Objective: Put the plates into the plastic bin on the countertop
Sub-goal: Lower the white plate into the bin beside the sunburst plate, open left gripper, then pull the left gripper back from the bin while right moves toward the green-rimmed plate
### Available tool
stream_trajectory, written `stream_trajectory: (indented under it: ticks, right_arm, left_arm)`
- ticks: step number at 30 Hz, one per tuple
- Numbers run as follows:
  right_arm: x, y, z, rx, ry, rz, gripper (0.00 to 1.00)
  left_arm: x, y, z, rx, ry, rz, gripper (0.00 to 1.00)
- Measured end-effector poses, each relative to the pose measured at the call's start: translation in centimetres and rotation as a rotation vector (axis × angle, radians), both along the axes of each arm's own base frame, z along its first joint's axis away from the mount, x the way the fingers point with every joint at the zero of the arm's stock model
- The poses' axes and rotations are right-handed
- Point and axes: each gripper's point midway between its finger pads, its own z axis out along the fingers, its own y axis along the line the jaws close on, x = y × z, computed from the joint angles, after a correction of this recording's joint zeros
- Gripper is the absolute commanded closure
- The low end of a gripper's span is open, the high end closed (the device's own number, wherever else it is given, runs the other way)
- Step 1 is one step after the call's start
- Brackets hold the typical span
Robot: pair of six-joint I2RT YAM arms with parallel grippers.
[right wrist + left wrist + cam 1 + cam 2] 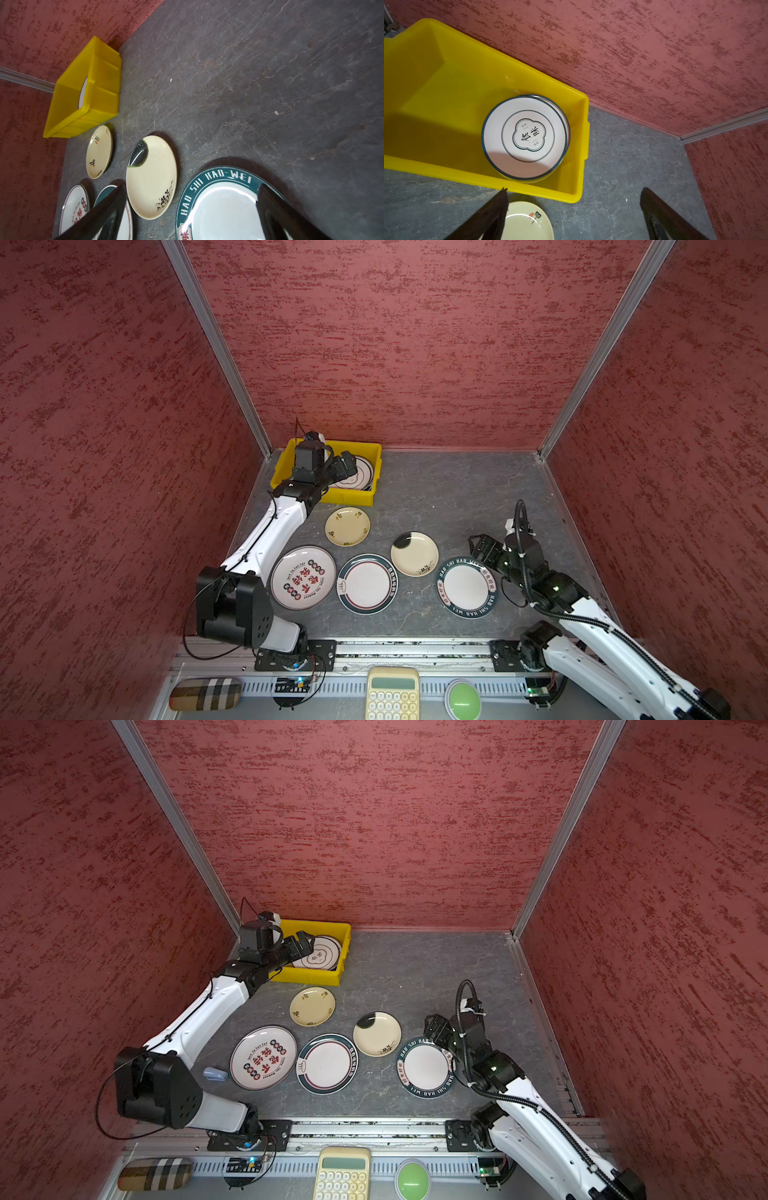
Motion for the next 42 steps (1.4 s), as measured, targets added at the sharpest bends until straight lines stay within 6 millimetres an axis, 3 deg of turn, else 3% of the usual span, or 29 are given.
stream_trajectory:
  ticks: [6,12,18,22,33,39,42]
  right_arm:
    - [0.2,-0.6,-0.9,-0.08,0.063,0.015,0.01]
    - [0.3,-1.1,-1.5,-0.124,0.089,0.026,0.01]
    - [0.6,-2.2,-3.4,-0.16,0.161,0.013,0.01]
    - [0.7,-2.4,-3.6,-0.157,0.171,0.017,0.01]
    - [0.5,-2.1,-4.3,-0.127,0.214,0.051,0.01]
    - [1.1,-1.0,-2.6,-0.07,0.19,0.088,0.01]
    - [1.1,-0.2,-2.8,-0.031,0.21,0.111,0.01]
  left_arm:
    - [-3.9,-1.0,-0.9,-0.031,-0.028,-0.03,0.01]
    - [-6.6,-0.2,-2.5,-0.039,-0.053,-0.01,0.01]
    - [-8.0,-0.3,-1.1,-0.066,-0.108,-0.021,0.01]
    - [-9.2,-1.1,-1.0,-0.082,-0.114,-0.054,0.01]
    - [-13.1,-1.3,-5.6,-0.084,-0.037,-0.081,0.01]
    - [-15.4,-3.4,-8.5,-0.083,-0.01,-0.168,0.01]
    - [-15.9,-4.1,-9.5,-0.076,0.001,-0.197,0.01]
